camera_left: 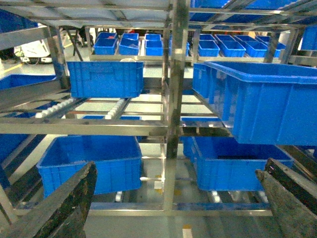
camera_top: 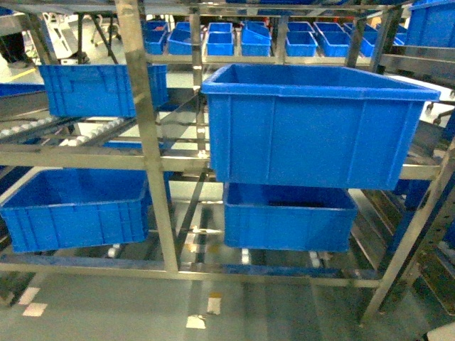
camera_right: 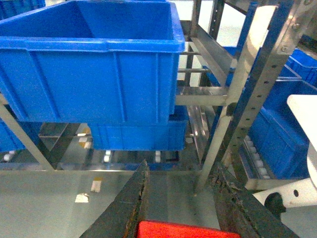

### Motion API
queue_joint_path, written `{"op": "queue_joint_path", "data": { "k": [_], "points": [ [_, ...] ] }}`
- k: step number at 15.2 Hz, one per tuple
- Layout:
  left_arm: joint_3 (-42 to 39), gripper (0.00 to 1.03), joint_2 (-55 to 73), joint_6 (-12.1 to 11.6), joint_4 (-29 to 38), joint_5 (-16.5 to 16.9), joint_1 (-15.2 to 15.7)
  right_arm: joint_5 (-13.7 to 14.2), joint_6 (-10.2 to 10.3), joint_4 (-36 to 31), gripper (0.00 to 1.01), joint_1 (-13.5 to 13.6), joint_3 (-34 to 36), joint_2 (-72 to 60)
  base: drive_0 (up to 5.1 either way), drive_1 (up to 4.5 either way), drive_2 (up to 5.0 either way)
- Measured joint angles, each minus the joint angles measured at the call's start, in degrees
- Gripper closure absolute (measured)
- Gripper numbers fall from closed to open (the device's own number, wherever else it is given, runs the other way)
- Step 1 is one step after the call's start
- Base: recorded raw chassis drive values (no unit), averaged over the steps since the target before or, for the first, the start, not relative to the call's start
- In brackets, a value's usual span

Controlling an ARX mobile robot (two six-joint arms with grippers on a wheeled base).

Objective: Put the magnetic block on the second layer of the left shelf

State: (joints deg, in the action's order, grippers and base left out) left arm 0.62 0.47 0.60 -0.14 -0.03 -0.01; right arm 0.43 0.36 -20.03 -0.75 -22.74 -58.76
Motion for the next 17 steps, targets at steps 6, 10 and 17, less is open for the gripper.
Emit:
{"op": "queue_joint_path", "data": {
  "k": [6,10,17],
  "points": [
    [0.0,0.05,0.02,0.0,-0.15,-0.15,0.0,0.02,0.0,0.13,0.68,0.24,0.04,-0.02,-0.9,1.8,-1.0],
    [0.0,0.05,0.0,0.0,-0.09,-0.07,0.0,0.02,0.0,-0.02,0.68,0.24,0.02,0.28,0.0,4.3,-4.3],
    [0.0,0.05,0.0,0.0,-0.17,-0.02,0.0,0.02,0.0,0.04,0.68,0.24,0.04,0.31,0.0,4.34,-4.2]
  ]
}}
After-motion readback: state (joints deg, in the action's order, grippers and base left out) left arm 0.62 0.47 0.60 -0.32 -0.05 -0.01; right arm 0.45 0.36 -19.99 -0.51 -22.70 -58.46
